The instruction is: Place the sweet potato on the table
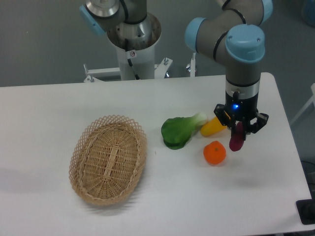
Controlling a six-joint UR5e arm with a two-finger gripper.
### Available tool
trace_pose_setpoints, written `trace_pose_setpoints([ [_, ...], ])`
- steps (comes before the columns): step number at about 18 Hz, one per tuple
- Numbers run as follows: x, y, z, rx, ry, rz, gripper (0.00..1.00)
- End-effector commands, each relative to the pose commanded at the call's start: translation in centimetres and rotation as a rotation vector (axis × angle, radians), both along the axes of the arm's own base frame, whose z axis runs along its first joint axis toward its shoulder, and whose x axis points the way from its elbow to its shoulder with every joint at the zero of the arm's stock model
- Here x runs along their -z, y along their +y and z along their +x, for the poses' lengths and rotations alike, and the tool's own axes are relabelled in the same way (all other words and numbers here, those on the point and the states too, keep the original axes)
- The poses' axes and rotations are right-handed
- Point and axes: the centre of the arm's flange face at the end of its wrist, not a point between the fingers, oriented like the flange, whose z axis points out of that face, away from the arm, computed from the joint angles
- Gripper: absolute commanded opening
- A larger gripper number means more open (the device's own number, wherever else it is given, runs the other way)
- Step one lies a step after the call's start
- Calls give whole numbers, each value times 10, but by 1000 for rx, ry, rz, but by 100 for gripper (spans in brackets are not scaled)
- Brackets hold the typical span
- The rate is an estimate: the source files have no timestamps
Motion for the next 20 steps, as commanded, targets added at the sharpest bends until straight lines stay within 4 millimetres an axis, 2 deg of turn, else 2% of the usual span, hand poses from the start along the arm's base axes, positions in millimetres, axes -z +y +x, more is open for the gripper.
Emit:
trace_pose_setpoints([
  [14, 11, 3, -3, -37, -5, 10, 32],
  [20, 36, 31, 0, -163, -47, 48, 32],
])
